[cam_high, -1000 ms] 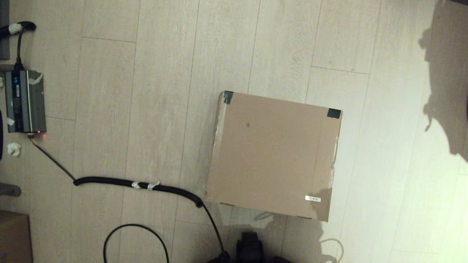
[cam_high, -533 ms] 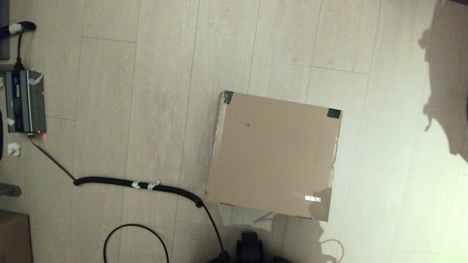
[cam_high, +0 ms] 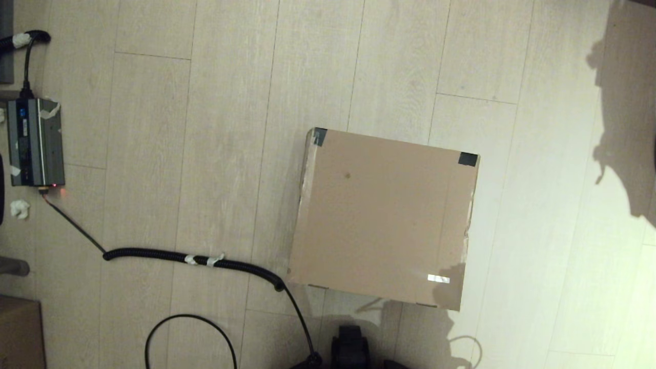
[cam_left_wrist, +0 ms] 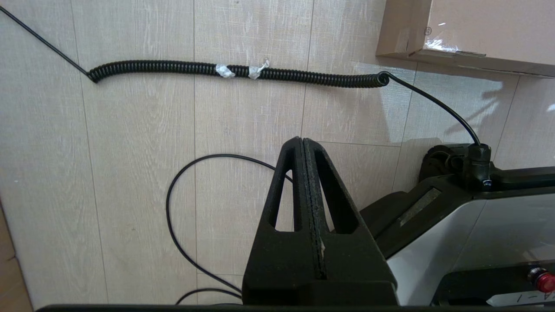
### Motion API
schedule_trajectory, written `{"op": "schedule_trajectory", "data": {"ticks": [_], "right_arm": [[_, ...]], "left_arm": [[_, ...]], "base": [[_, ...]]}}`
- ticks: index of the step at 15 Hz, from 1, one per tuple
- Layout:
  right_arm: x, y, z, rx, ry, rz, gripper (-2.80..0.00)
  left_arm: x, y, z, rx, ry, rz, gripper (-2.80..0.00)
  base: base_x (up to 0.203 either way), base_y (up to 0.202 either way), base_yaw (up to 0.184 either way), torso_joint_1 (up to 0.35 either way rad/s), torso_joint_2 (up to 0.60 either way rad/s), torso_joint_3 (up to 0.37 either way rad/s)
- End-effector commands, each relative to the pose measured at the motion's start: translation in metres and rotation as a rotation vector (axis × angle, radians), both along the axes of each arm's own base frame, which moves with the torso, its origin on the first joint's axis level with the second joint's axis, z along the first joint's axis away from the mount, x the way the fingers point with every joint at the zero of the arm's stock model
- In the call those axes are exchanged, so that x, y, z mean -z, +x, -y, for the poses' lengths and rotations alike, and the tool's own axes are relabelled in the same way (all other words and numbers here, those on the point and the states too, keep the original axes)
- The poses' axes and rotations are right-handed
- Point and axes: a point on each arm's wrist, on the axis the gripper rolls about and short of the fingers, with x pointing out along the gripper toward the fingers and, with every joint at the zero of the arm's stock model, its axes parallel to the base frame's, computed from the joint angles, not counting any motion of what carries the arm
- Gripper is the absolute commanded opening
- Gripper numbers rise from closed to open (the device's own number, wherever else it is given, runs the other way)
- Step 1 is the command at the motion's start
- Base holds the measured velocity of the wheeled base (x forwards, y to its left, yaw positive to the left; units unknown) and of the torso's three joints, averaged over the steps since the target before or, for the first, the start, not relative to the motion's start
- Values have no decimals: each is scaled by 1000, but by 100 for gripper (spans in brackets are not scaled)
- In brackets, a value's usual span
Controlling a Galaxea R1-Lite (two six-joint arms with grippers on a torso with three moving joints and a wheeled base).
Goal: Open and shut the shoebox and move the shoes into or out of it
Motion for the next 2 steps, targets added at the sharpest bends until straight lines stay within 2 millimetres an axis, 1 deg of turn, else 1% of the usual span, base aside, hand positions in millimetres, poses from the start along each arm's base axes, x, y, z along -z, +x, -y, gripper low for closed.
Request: {"op": "schedule_trajectory", "data": {"ticks": [1,2], "right_arm": [[0,0,0,-1,-1,-4,-280],[0,0,0,0,-1,-4,-280]], "left_arm": [[0,0,0,0,1,2,-280],[0,0,0,-1,1,2,-280]], "base": [[0,0,0,0,0,0],[0,0,0,0,0,0]]}}
